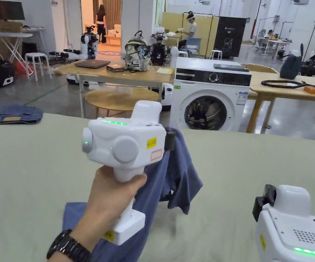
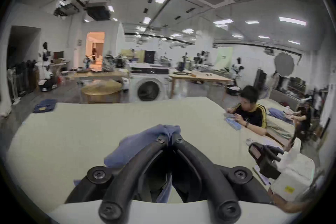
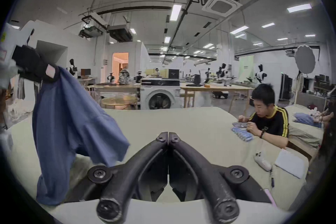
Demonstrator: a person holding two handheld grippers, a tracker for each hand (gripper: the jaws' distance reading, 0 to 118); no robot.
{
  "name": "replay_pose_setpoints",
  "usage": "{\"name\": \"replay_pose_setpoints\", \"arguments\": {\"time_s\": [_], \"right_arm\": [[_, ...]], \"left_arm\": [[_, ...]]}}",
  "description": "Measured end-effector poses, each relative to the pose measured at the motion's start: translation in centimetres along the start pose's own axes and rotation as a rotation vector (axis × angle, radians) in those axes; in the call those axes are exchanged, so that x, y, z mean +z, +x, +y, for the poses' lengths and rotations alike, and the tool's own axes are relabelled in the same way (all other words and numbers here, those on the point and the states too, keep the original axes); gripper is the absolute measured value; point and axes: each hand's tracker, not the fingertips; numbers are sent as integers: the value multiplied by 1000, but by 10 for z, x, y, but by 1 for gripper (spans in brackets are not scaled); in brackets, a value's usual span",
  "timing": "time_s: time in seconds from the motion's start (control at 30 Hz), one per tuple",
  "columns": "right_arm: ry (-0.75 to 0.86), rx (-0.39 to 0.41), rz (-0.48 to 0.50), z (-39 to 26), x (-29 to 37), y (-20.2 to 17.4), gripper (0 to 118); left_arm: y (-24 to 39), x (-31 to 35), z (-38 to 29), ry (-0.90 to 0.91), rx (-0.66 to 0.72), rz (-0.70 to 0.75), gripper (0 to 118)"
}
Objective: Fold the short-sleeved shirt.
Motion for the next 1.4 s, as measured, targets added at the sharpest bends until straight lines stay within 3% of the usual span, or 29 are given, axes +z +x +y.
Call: {"name": "replay_pose_setpoints", "arguments": {"time_s": [0.2, 0.37, 0.4, 0.43, 0.5, 0.67, 0.83, 0.87, 1.0, 1.03, 1.2, 1.4], "right_arm": [[-31, -14, -88, -13, 9, 50, 0], [-73, -24, -119, -29, 13, 68, 0], [-80, -25, -122, -32, 13, 70, 0], [-88, -26, -124, -36, 14, 71, 0], [-101, -26, -121, -39, 14, 71, 0], [-111, -28, -107, -40, 12, 62, 0], [-89, -29, -60, -31, 10, 41, 0], [-84, -29, -50, -29, 10, 37, 0], [-61, -21, -12, -24, 7, 15, 0], [-56, -16, -5, -23, 7, 9, 0], [-37, 9, 21, -20, 2, -18, 0], [-50, 24, 69, -18, -7, -35, 0]], "left_arm": [[68, -66, -69, -187, -34, -136, 0], [91, -92, -125, -282, -35, -148, 0], [92, -94, -132, -303, -18, -152, 7], [92, -96, -138, -309, -7, -151, 28], [90, -95, -142, -298, -15, -123, 95], [69, -61, -130, -221, 40, -105, 95], [29, -10, -118, -101, 54, 9, 90], [22, -1, -118, -84, 53, 38, 83], [-5, 40, -128, -45, 27, 200, 9], [-12, 48, -132, -39, 21, 243, 2], [-58, 74, -152, -48, 78, 395, 0], [-116, 71, -155, -169, 200, 428, 0]]}}
